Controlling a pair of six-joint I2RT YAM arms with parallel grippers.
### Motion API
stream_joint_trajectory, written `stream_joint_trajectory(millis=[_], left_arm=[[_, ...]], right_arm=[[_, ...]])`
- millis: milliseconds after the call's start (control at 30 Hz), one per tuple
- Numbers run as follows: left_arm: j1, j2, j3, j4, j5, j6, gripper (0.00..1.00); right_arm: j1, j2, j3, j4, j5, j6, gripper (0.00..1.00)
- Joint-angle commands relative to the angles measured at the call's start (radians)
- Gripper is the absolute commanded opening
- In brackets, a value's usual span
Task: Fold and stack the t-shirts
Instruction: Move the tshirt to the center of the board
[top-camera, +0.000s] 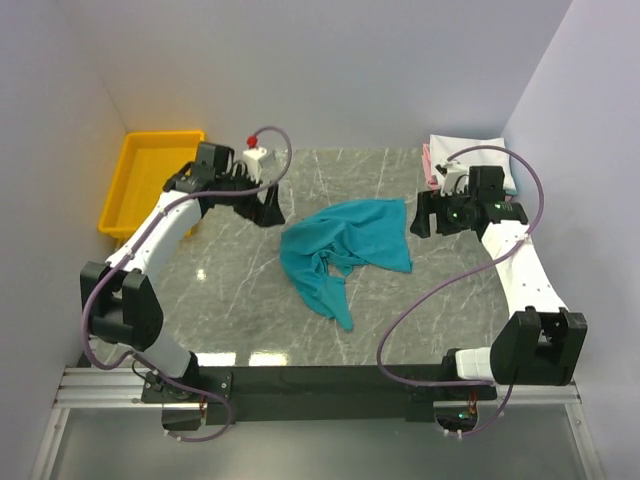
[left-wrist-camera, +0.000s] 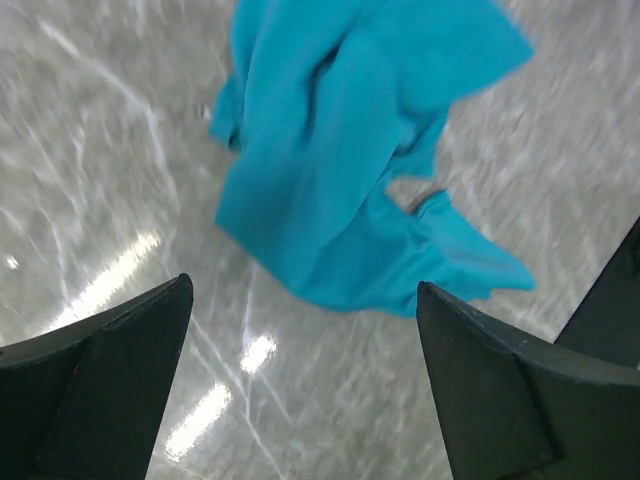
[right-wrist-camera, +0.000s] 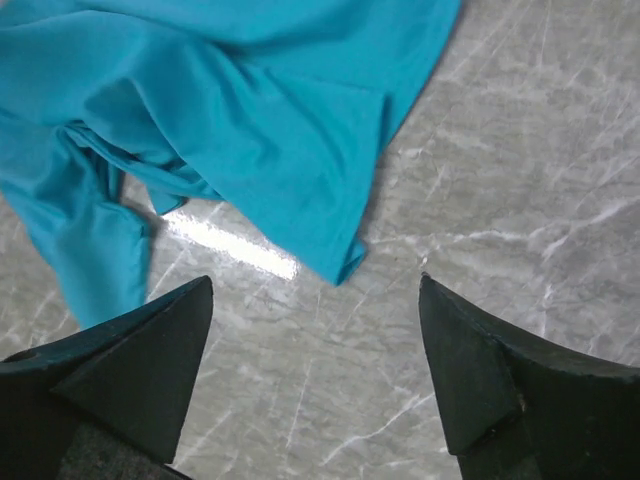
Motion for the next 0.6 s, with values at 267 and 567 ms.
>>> stream_joint_trajectory(millis=[267,567], left_arm=[[-0.113,-0.127,-0.403,0.096,-0.003,0.247,0.88],[-0.193,-0.051,-0.52,0.3,-0.054,0.075,0.95]], right_arm=[[0.154,0.18,-0.016,-0.028,0.13,-0.075,0.74],[0.281,0.38,-0.004,0.05,0.243,-0.09,0.73]])
